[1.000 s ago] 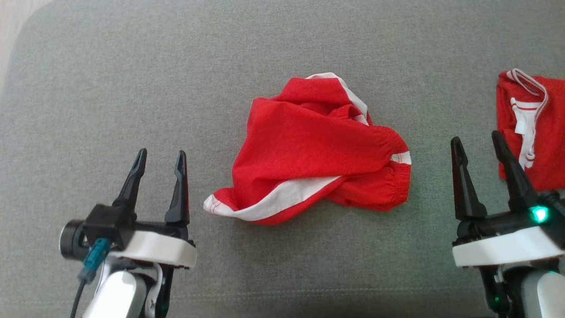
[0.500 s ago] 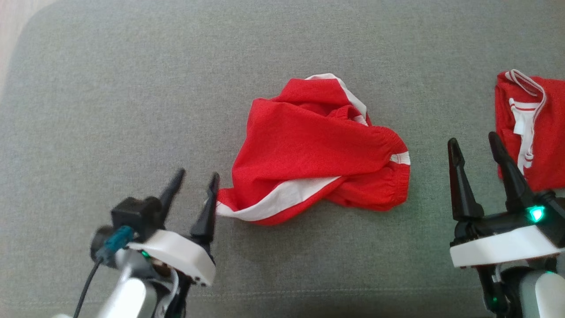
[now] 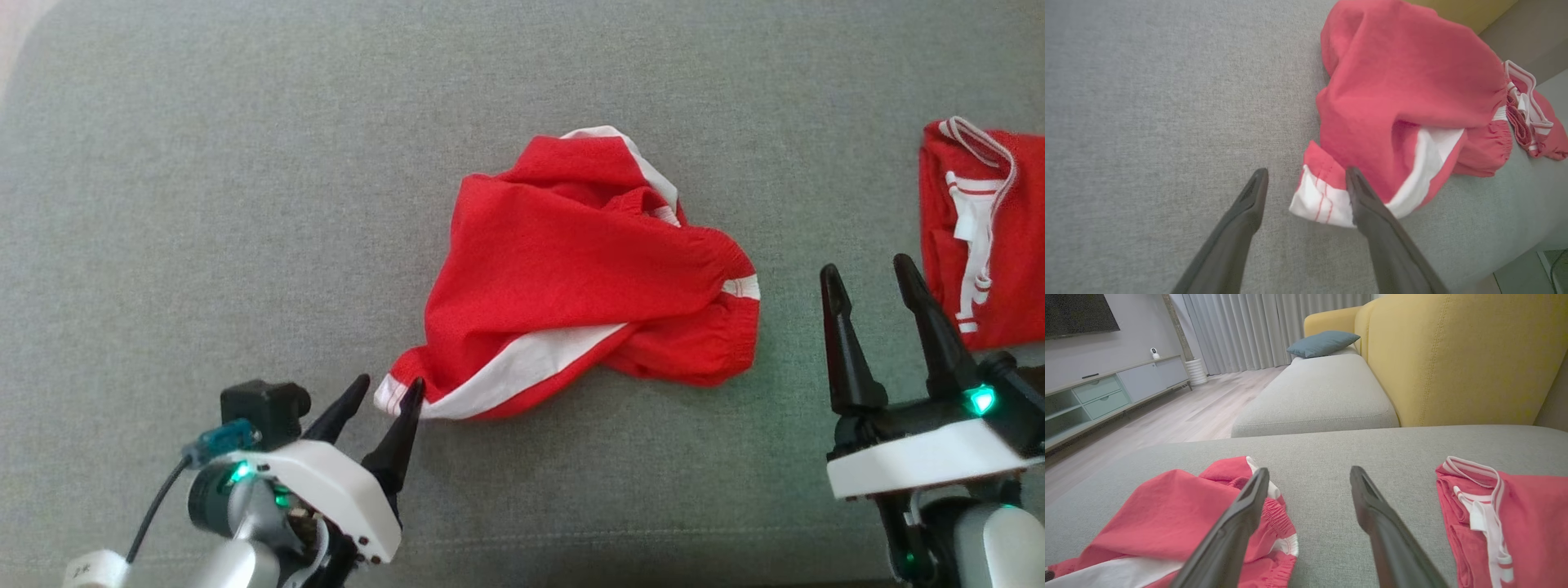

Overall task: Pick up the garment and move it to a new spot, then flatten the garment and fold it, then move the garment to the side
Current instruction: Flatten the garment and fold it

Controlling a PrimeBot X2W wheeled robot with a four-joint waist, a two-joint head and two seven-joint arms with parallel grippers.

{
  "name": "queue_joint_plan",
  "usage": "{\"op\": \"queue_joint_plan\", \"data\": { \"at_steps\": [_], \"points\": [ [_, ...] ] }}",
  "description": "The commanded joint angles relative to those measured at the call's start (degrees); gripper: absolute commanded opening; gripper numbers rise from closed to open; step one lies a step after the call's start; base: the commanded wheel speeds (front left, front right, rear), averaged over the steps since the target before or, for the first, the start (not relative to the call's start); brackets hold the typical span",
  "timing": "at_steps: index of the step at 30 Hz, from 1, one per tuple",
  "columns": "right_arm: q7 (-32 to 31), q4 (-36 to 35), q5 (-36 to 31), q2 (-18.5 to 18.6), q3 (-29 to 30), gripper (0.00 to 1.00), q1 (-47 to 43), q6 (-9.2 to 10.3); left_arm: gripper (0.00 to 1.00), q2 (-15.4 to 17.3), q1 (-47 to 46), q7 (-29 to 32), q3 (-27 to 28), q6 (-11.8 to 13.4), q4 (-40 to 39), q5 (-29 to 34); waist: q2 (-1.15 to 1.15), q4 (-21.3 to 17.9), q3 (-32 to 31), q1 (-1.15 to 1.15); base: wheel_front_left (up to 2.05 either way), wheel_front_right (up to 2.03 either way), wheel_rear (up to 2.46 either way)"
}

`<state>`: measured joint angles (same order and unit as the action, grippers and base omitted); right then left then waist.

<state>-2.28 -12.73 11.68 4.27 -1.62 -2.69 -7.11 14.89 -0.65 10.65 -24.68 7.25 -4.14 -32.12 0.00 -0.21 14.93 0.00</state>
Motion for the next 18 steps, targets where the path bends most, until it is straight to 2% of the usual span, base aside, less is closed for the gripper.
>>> {"op": "queue_joint_plan", "data": {
  "at_steps": [1, 3, 4, 11, 18],
  "points": [
    [0.0, -1.7, 0.5, 0.0, -1.4, 1.00, 1.3, -0.37, 0.76, 0.7, -1.3, 0.2, 2.6, -0.3, -1.6, -0.7, 0.00, -0.1, 0.2, 0.00, 0.00, 0.00, 0.00],
    [-0.1, -1.5, 0.6, 0.0, -1.4, 1.00, 1.5, -0.37, 0.20, 0.7, -1.3, 0.7, 2.6, -0.5, -1.4, -1.4, 0.00, -0.1, 0.4, 0.00, 0.00, 0.00, 0.00],
    [0.0, -1.5, 0.7, 0.0, -1.4, 1.00, 1.6, -0.37, 0.00, 0.6, -1.1, 1.3, 2.5, -0.7, -1.2, -2.1, 0.00, -0.1, 0.4, 0.00, 0.00, 0.00, 0.00],
    [-0.5, -0.9, 0.8, 0.3, -1.4, 1.00, 1.8, -0.37, 0.00, 1.1, -1.5, 0.9, 2.6, -0.7, -1.2, -1.9, 0.00, 0.0, 0.6, 0.00, 0.00, 0.00, 0.00],
    [-5.1, 2.3, 1.5, 3.1, -2.7, 1.00, 2.1, -0.37, 0.00, 1.4, -2.5, -1.5, 3.2, 0.1, -2.8, -0.1, 0.00, 0.5, 1.1, 0.00, 0.00, 0.00, 0.00]
  ]
}}
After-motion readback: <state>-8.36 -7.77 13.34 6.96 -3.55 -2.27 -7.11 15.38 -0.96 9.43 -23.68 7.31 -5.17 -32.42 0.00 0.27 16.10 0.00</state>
